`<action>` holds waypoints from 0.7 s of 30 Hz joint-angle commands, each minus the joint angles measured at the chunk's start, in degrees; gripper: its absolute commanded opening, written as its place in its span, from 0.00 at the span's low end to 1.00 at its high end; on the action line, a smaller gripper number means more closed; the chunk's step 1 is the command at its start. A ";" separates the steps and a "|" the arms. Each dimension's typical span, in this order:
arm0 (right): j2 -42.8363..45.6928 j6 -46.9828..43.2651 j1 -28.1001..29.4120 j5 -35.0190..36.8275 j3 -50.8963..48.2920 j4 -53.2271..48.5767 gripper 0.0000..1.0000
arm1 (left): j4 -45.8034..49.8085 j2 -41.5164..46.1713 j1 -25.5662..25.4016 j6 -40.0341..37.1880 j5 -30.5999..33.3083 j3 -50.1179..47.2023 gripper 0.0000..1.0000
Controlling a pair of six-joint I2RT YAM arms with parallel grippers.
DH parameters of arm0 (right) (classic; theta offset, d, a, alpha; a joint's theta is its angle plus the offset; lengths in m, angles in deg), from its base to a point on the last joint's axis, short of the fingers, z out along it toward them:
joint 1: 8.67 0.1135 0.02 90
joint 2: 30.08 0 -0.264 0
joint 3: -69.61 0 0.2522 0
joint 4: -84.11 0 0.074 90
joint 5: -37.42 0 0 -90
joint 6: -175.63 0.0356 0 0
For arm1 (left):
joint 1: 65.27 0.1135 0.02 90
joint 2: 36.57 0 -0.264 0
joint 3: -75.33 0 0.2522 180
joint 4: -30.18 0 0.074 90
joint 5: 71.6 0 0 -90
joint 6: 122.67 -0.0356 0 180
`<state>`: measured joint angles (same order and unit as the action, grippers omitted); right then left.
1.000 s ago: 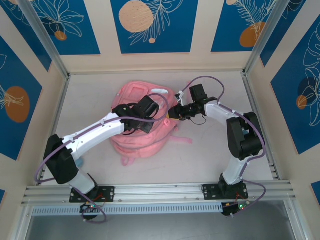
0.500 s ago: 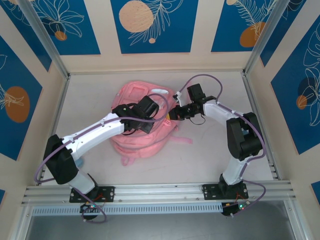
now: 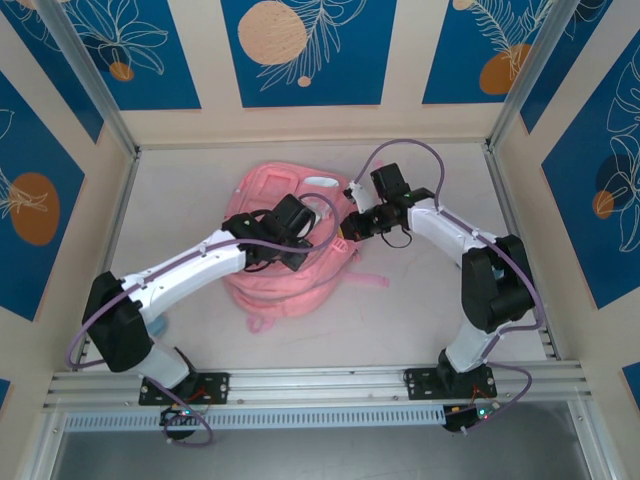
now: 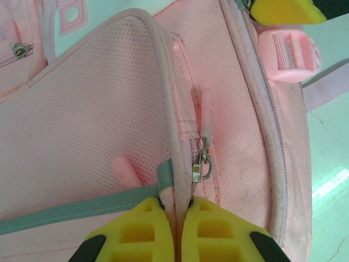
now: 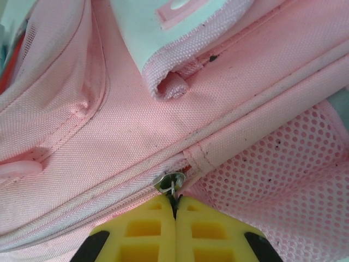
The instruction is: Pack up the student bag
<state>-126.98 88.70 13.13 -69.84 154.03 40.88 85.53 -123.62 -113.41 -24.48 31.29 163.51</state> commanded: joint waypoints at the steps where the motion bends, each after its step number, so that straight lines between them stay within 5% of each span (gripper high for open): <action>1: 2.36 -3.13 0.23 4.91 2.74 -2.43 0.05 | -2.78 2.41 -0.12 -3.54 -3.01 0.04 0.00; 14: 5.11 -0.15 2.94 -0.01 6.06 -14.10 0.00 | -4.88 0.91 -0.18 -1.32 -1.11 0.40 0.00; 21: 5.41 -1.48 4.66 17.75 5.46 -13.74 0.00 | -5.20 1.21 -0.07 -3.80 -3.94 0.18 0.00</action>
<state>-123.61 88.08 17.17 -59.04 158.05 29.10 84.85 -123.59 -113.41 -26.12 30.00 163.33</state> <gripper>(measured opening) 0.061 0.063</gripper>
